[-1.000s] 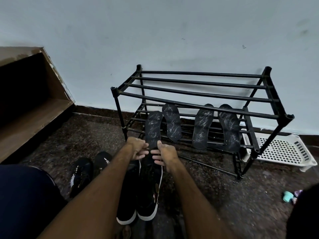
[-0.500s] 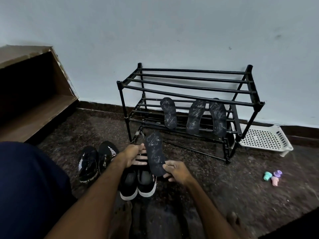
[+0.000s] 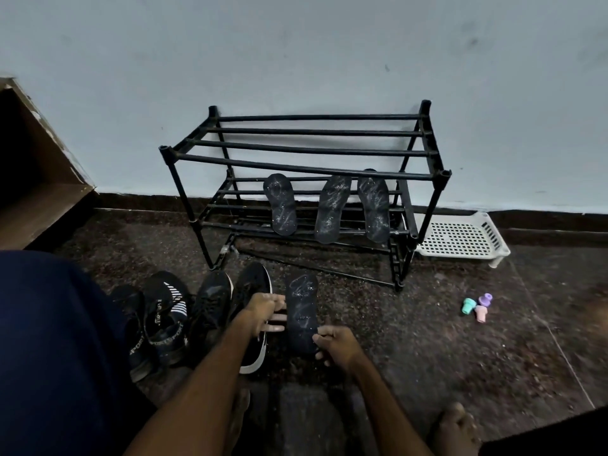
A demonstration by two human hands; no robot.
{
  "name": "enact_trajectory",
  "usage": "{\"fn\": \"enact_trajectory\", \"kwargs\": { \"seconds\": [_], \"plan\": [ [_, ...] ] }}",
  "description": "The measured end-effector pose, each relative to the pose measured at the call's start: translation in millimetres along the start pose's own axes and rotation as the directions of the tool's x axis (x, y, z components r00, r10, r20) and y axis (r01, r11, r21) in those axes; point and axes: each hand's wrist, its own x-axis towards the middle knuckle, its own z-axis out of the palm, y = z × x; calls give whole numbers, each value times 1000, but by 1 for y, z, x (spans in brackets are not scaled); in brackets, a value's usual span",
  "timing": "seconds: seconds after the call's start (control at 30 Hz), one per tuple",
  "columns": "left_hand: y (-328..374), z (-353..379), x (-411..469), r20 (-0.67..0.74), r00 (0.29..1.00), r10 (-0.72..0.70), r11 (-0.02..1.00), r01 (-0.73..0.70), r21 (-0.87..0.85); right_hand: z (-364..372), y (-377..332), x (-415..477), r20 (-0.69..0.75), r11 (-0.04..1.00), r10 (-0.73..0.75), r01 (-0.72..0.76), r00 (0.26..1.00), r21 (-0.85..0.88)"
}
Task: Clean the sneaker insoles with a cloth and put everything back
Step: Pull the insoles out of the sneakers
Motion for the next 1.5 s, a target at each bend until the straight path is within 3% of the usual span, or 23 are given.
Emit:
{"fn": "enact_trajectory", "kwargs": {
  "seconds": [0.2,0.33,0.47,0.53,0.63,0.7,0.77,0.87,0.97,1.13,1.5],
  "plan": [
    [-23,5,26,29,998,-51,997,49,59,-12,26,16,-115,981,122,-138,986,-135],
    [-23,7,26,42,997,-64,992,59,111,-9,32,24,-130,949,130,-161,983,-270],
    [-8,13,26,-21,1000,-9,998,11,70,-11,15,13,-179,745,114,-203,977,-635],
    [-2,21,27,-75,997,14,999,-12,33,-12,8,6,-258,703,74,-234,963,-671],
    [0,36,21,-154,985,72,997,-69,29,-5,0,5,-332,793,6,-207,943,-573],
    [1,44,14,-185,976,119,993,-118,16,4,-3,7,-350,927,3,-133,937,-350],
    [7,48,4,-209,963,168,984,-175,-15,11,-9,10,-323,992,-8,-34,946,-125],
    [32,36,-11,-254,933,253,956,-282,-85,19,-33,11,-290,996,-32,56,957,74],
    [58,14,-24,-272,908,320,915,-371,-162,24,-61,16,-244,970,14,46,970,237],
    [74,-23,-38,-236,885,400,877,-445,-182,27,-107,34,-211,940,41,34,977,339],
    [57,-37,-20,-186,930,317,864,-364,-349,27,-188,86,-173,957,78,-25,982,287]
  ]
}}
